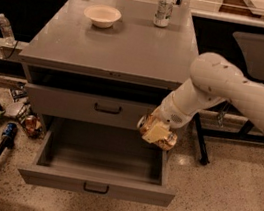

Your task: Place orange can into middle drawer

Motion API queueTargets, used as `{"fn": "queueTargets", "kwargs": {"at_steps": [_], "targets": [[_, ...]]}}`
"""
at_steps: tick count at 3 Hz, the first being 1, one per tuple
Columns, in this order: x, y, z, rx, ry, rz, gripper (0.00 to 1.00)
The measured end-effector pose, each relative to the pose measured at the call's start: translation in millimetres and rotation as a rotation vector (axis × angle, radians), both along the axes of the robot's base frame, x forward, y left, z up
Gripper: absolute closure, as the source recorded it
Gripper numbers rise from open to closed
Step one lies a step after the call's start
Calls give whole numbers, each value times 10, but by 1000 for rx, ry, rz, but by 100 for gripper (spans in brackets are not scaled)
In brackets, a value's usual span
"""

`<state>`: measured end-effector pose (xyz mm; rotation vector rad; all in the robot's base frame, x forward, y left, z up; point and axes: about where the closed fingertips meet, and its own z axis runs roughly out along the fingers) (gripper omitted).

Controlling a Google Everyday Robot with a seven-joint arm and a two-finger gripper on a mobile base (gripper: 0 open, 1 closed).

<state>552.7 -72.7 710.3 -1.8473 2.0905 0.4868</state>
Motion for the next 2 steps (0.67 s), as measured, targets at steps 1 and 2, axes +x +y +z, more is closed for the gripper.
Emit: {"fn": "queueTargets", "kwargs": {"at_steps": [1, 2], "targets": [[131, 114, -416, 66, -74, 86, 100], [281, 287, -937, 24, -110, 156, 100]]}}
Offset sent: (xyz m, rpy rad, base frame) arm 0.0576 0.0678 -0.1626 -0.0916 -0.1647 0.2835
